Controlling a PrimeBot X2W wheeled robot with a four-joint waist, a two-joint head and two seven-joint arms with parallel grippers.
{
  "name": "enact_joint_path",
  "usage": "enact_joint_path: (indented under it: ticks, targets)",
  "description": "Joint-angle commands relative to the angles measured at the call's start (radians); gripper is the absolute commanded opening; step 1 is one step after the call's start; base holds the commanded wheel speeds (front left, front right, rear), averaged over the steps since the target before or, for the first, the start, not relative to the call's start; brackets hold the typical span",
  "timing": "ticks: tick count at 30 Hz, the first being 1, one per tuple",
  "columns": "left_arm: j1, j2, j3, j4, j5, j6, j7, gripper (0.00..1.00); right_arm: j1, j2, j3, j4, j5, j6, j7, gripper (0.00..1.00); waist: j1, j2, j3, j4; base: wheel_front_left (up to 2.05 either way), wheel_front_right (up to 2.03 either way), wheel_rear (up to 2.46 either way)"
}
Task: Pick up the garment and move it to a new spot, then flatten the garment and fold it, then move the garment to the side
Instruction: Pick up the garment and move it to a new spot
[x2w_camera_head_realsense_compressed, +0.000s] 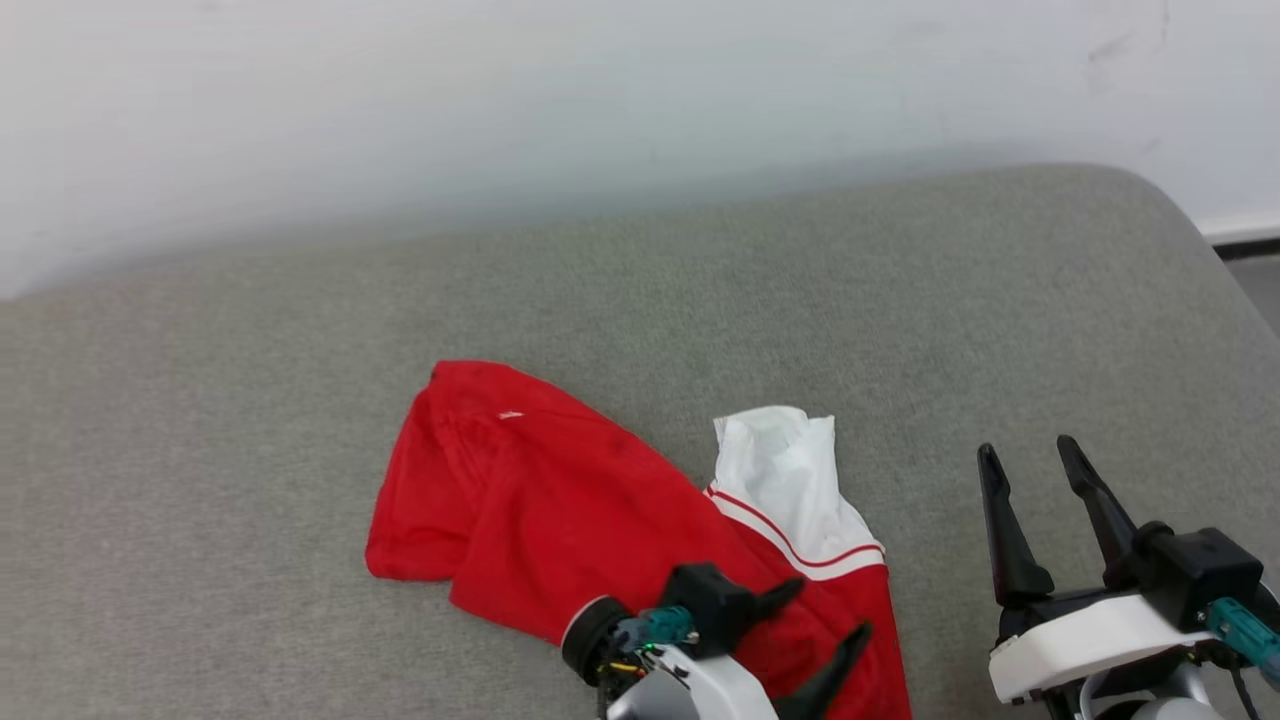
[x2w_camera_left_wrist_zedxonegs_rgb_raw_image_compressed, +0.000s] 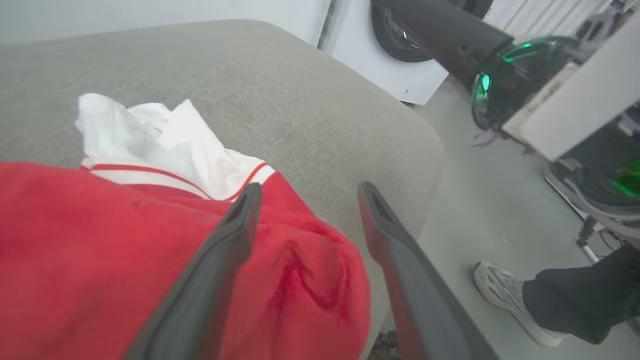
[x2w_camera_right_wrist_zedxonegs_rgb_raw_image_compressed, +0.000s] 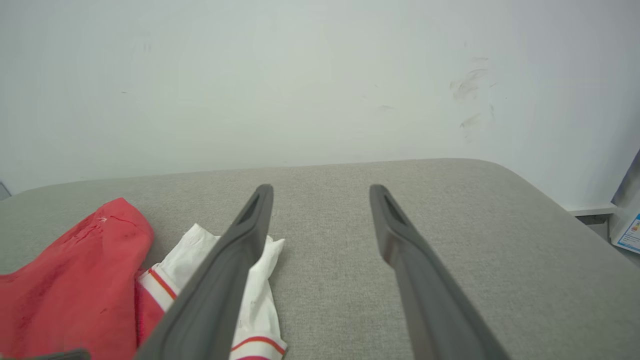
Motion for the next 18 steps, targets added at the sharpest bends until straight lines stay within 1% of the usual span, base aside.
enact_joint_path:
  ticks: [1,5,9,15,18]
  targets:
    - [0.003,0.0,0.012,-0.009,0.001,0.01,-0.025,1.0,0.019,0.002,0.002,-0.004,-0.008,-0.001,0.006,1.0,-0.0001,-0.0001,-0.04,0.022,0.0,0.0,0.0]
    - [-0.017,0.013,0.058,-0.032,0.031,0.056,-0.115,1.0,0.035,0.002,-0.006,-0.018,-0.011,-0.001,0.024,1.0,-0.0001,-0.0001,-0.07,0.049,0.0,0.0,0.0]
    - [-0.016,0.035,0.121,-0.036,0.046,0.115,-0.185,1.0,0.048,0.002,-0.011,-0.031,-0.014,-0.001,0.038,1.0,-0.0001,-0.0001,-0.087,0.075,0.0,0.0,0.0]
    - [0.025,0.102,0.243,-0.031,0.037,0.205,-0.258,1.0,0.067,0.002,-0.022,-0.047,-0.017,-0.001,0.054,1.0,-0.0001,-0.0001,-0.099,0.104,0.0,0.0,0.0]
    - [0.043,0.127,0.282,-0.035,0.031,0.231,-0.273,1.0,0.077,0.002,-0.025,-0.05,-0.02,-0.001,0.062,1.0,-0.0001,-0.0001,-0.102,0.114,0.0,0.0,0.0]
